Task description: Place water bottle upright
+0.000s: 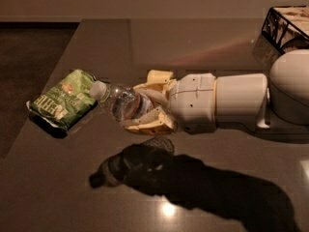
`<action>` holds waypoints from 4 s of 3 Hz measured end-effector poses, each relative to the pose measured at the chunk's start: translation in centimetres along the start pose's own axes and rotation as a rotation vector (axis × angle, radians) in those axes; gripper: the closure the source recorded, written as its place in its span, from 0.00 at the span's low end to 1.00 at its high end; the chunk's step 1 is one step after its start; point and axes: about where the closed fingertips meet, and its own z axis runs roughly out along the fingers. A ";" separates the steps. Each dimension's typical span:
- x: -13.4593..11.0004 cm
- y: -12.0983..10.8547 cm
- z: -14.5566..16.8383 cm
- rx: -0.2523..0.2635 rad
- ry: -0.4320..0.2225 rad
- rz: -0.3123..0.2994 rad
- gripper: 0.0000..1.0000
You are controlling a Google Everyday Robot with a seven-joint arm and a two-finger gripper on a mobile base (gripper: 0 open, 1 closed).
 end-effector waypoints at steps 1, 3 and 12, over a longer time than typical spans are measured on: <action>0.0 0.1 -0.5 0.021 -0.047 0.061 1.00; 0.8 -0.1 -1.7 0.116 -0.339 0.285 1.00; 4.3 -0.1 -2.2 0.281 -0.425 0.347 0.00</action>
Offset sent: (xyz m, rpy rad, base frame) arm 0.0023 -0.0373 0.0050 0.6354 0.2179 -0.1052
